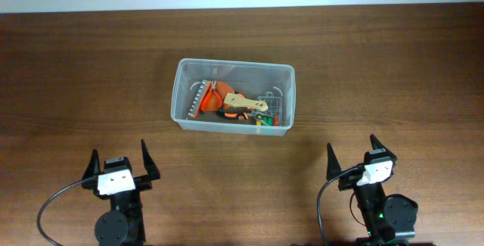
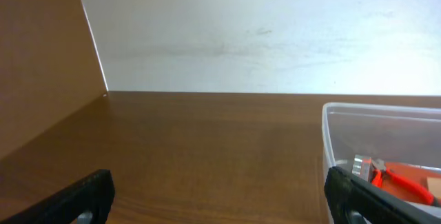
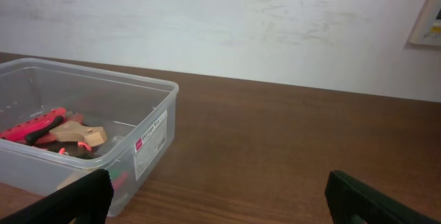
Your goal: Pack container
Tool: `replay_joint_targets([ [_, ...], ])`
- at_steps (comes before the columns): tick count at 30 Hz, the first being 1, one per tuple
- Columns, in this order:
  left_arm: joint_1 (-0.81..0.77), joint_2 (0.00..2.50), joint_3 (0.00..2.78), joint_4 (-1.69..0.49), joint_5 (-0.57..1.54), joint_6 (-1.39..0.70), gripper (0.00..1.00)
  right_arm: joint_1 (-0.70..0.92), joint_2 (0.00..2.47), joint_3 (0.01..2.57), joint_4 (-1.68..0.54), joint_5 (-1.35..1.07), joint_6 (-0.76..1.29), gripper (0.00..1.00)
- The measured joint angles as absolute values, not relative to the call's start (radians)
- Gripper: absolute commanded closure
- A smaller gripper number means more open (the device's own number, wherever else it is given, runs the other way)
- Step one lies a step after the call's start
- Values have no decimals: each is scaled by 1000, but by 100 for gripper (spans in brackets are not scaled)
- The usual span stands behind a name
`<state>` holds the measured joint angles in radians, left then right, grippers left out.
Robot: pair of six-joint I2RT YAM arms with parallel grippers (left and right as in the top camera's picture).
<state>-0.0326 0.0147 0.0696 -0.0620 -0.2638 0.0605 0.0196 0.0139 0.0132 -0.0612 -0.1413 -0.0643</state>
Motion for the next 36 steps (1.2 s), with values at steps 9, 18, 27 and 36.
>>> replay_joint_targets([
  [9,-33,15,68,-35,-303,6,1,20,14,13,-62,-141,-64,1],
  [18,-33,14,67,-57,-304,1,1,20,14,13,-61,-141,-64,1],
  [27,-33,15,59,-154,-307,-2,1,20,14,13,-61,-141,-65,1],
  [36,-33,15,59,-154,-307,-2,1,20,14,13,-61,-141,-65,1],
])
